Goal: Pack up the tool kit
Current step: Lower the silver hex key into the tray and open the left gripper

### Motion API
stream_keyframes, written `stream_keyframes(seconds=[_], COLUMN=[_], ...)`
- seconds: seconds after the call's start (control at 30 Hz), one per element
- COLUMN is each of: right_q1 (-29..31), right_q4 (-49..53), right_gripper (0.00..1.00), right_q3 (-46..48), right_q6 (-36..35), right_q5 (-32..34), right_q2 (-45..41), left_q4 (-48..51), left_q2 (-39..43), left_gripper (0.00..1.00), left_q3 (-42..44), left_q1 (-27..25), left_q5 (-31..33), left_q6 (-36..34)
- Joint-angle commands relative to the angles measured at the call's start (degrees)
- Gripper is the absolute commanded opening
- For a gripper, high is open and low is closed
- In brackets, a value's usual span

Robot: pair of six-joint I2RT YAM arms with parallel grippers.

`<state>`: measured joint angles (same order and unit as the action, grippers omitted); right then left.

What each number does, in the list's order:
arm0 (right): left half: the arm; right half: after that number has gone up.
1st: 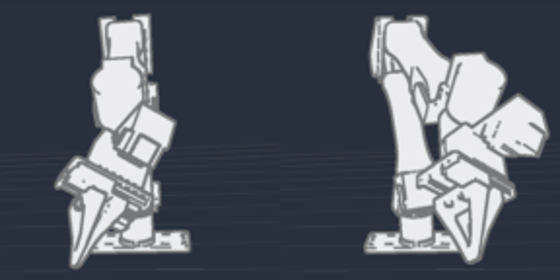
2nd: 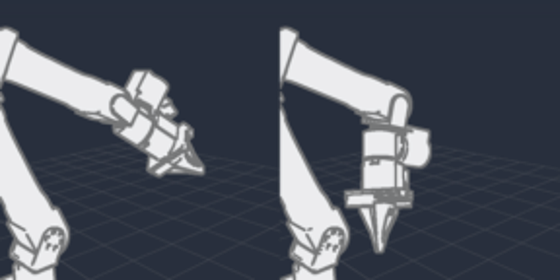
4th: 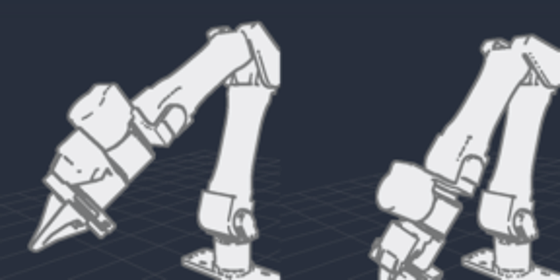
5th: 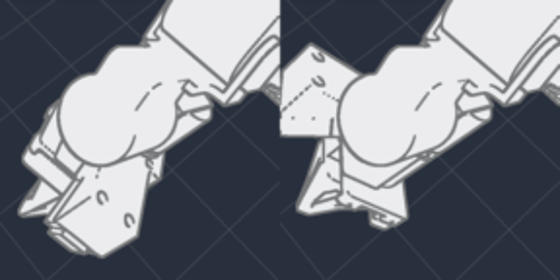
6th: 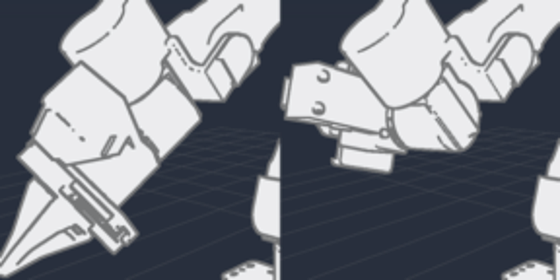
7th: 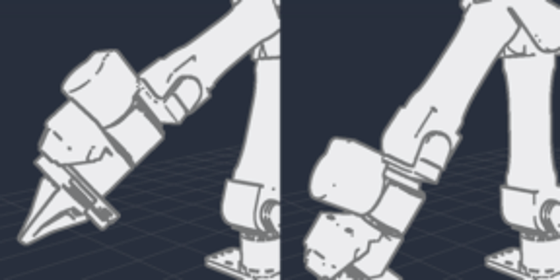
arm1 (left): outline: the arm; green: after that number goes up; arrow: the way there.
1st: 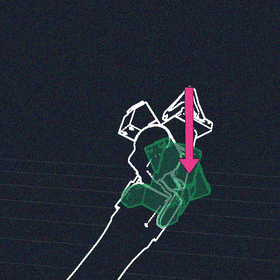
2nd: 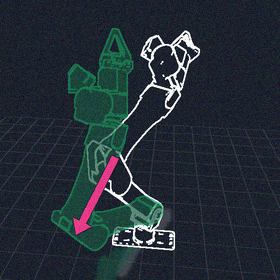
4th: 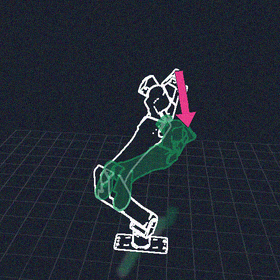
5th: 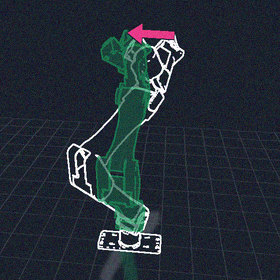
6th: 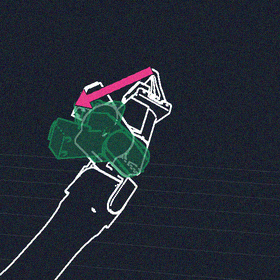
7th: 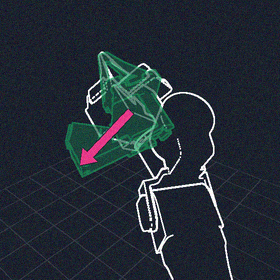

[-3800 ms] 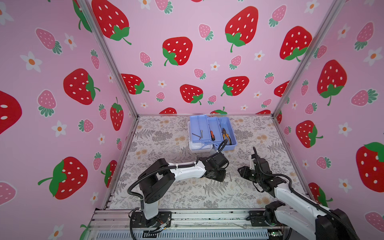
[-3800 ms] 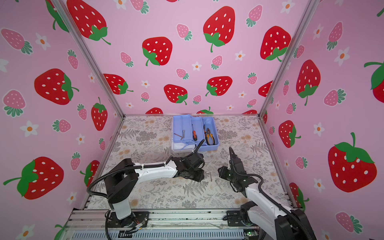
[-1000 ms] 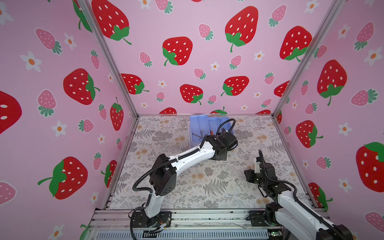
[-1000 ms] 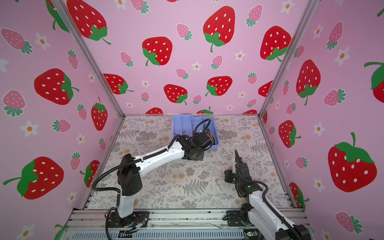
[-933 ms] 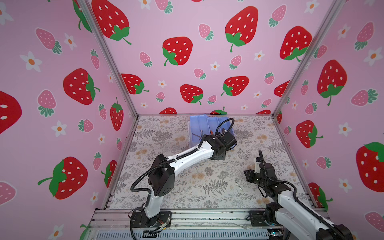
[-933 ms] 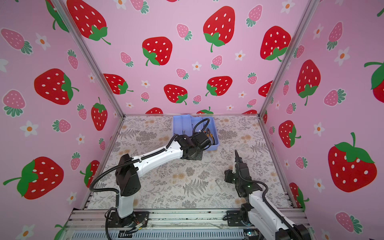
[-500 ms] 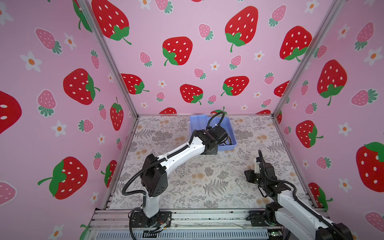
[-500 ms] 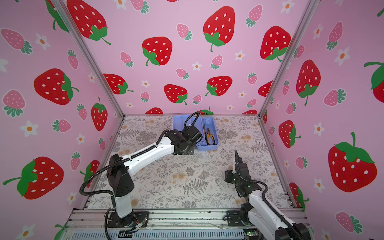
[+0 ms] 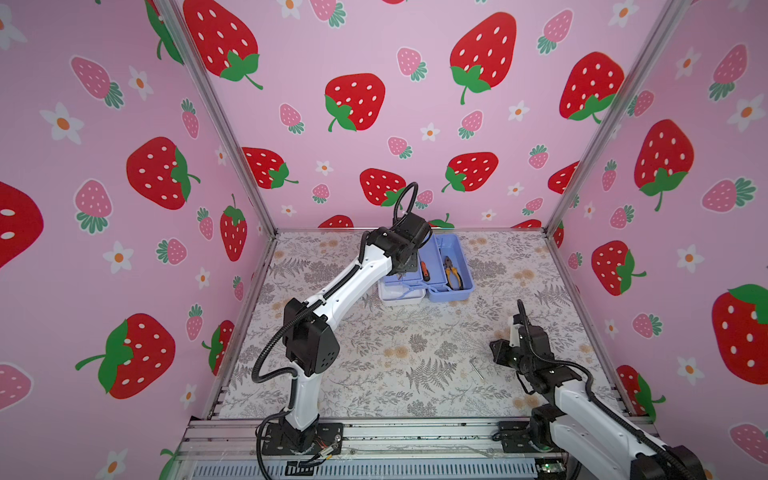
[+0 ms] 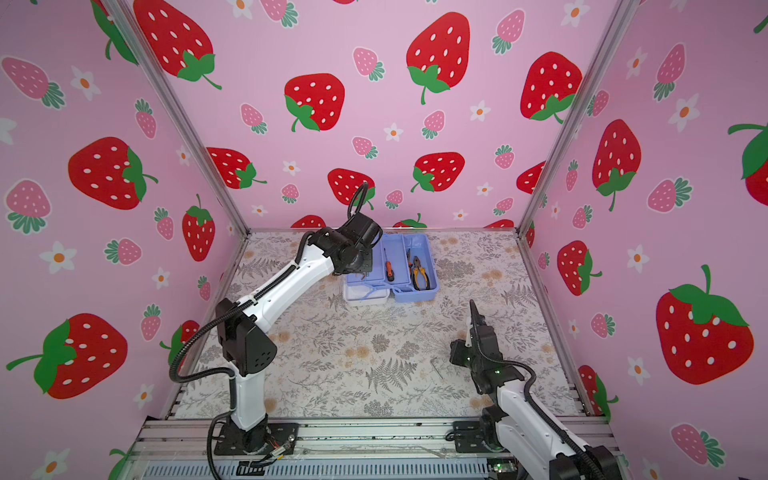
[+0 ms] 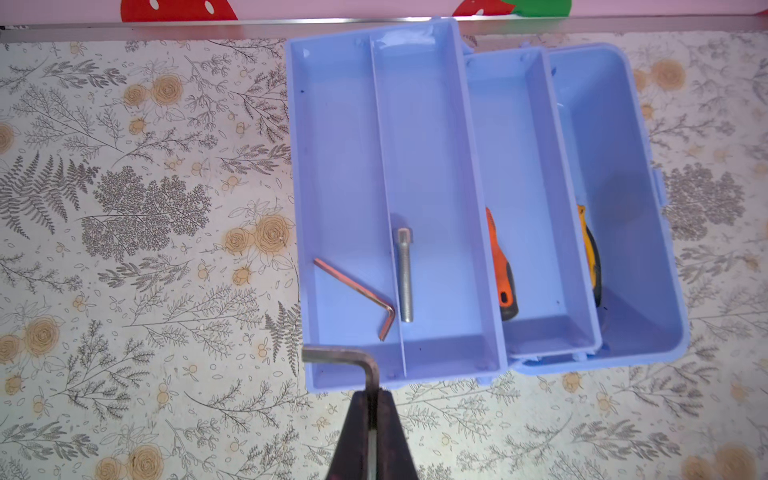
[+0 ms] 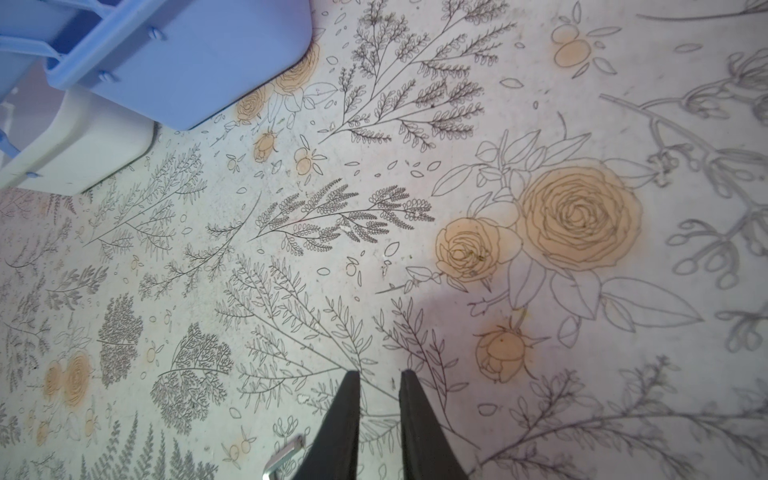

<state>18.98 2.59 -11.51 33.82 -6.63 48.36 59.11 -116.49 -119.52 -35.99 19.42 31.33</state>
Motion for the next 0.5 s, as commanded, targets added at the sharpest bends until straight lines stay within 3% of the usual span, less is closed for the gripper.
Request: stream_keyframes(seconds=[0.0,0.23,0.47], right_q1=[-0.30,-0.35,-0.43], right_q4=[-0.48,-0.65,-0.79], right_gripper=[0.21,0.22,0.21], right_q3=[0.10,0.17,0.16], right_q6=[0.45,0.43,0.43], right_q5=[1.19,1.10,1.05], right_q2=[0.37,0.45,1.03], left_q4=[2.45,2.32,0.59], left_q2=[-5.04,-11.63,-13.19], left_gripper=[0.00,0.00,0.00], left_q3=[-5.38,-11.61,-12.18], left_q1=[2.69,6.06,7.17], left_q5=[-0.84,-2.31,-3.74], left_q6=[-2.45,-3.47,-3.79])
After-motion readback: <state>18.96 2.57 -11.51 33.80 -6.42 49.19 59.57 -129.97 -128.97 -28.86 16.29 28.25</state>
